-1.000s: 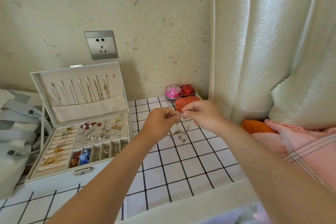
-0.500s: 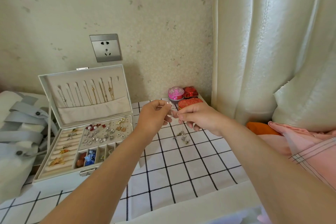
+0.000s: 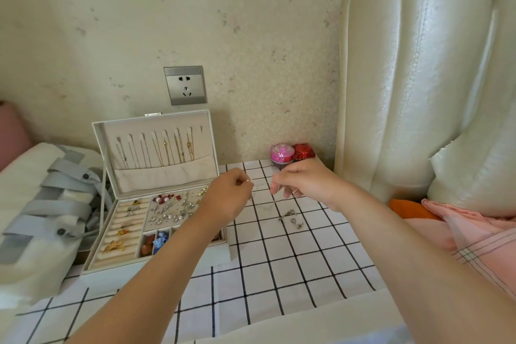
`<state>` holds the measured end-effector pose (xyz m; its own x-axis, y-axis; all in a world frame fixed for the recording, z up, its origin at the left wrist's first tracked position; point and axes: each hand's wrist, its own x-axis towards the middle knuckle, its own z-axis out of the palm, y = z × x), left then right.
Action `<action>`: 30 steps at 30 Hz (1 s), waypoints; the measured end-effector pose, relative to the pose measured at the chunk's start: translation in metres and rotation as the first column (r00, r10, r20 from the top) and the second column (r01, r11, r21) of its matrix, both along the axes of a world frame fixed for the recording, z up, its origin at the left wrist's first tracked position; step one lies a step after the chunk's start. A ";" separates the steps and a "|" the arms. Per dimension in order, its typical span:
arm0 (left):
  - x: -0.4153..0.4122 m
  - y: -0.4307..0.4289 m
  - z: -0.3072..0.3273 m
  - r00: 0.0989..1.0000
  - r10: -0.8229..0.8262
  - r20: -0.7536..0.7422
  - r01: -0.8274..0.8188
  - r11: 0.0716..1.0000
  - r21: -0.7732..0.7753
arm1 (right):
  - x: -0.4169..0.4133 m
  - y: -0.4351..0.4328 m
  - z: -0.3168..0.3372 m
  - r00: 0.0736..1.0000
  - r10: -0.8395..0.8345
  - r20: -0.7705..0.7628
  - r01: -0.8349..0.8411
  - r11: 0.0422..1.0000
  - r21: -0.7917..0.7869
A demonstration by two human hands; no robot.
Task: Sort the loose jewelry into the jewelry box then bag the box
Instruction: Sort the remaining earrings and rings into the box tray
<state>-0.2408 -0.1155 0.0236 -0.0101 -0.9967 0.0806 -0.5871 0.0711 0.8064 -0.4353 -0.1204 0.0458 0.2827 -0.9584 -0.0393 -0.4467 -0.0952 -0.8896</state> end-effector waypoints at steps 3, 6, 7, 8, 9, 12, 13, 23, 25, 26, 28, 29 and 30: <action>0.010 0.003 -0.003 0.978 -0.020 0.209 0.032 0.998 -0.055 | 0.004 0.001 -0.005 0.982 0.043 -0.183 -0.049 0.998 -0.030; 0.014 0.006 -0.002 0.925 -0.073 0.374 0.094 0.995 -0.038 | 0.010 -0.001 -0.014 0.938 0.046 -0.343 -0.071 0.996 -0.058; 0.015 0.006 -0.002 0.905 -0.083 0.416 0.105 0.994 -0.028 | 0.012 -0.001 -0.015 0.927 0.043 -0.372 -0.073 0.995 -0.068; 0.015 0.006 -0.001 0.893 -0.088 0.440 0.110 0.994 -0.024 | 0.014 -0.001 -0.016 0.920 0.037 -0.389 -0.073 0.994 -0.078; 0.016 0.006 -0.001 0.890 -0.092 0.446 0.114 0.993 -0.022 | 0.016 -0.001 -0.017 0.919 0.031 -0.392 -0.071 0.993 -0.089; 0.018 0.004 -0.002 0.910 -0.120 0.397 0.134 0.991 -0.008 | 0.020 -0.004 -0.018 0.929 0.011 -0.371 -0.053 0.993 -0.103; 0.019 0.004 -0.003 0.926 -0.133 0.353 0.143 0.990 -0.003 | 0.022 -0.006 -0.018 0.932 0.002 -0.362 -0.043 0.994 -0.105; 0.019 -0.003 0.007 0.973 -0.209 0.101 0.218 0.972 -0.091 | 0.034 -0.011 -0.009 0.995 0.084 -0.047 -0.084 0.996 0.012; 0.019 -0.004 0.007 0.968 -0.196 0.155 0.214 0.970 -0.112 | 0.034 -0.011 -0.007 0.997 0.070 -0.028 -0.069 0.997 0.032; 0.020 -0.005 0.007 0.966 -0.187 0.179 0.210 0.970 -0.120 | 0.034 -0.011 -0.006 0.998 0.058 -0.026 -0.057 0.997 0.058; 0.020 -0.007 0.006 0.957 -0.171 0.235 0.204 0.971 -0.127 | 0.035 -0.009 -0.005 0.999 0.041 -0.028 -0.037 0.992 0.124; 0.020 -0.008 0.004 0.949 -0.158 0.272 0.198 0.972 -0.126 | 0.034 -0.009 -0.004 0.999 0.032 -0.009 -0.030 0.987 0.156; 0.021 -0.009 0.002 0.938 -0.140 0.317 0.187 0.974 -0.124 | 0.032 -0.009 -0.003 0.999 0.022 0.025 -0.026 0.984 0.175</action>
